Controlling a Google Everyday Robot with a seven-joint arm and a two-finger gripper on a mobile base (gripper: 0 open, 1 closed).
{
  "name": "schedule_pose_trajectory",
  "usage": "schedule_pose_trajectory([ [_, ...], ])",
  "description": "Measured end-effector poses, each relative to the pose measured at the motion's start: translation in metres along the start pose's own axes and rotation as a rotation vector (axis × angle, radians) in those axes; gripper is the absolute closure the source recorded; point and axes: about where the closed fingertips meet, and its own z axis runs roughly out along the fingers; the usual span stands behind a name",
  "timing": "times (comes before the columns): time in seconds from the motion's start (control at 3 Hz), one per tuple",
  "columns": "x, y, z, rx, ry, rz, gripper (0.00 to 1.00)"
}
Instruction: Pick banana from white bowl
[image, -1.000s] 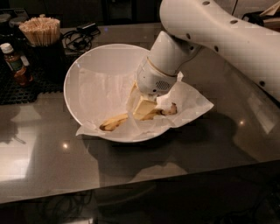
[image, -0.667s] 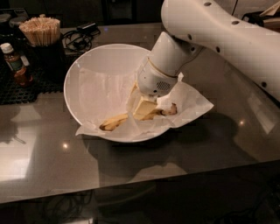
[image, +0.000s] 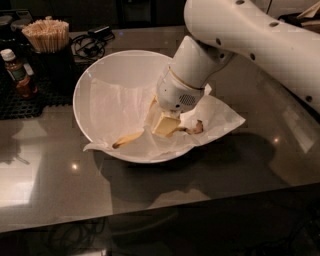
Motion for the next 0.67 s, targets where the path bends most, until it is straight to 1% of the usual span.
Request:
schedule_pose_trajectory([
  [0.67, -0.0071, 0.0064, -0.0097, 0.023, 0.016, -0.008, 0.41],
])
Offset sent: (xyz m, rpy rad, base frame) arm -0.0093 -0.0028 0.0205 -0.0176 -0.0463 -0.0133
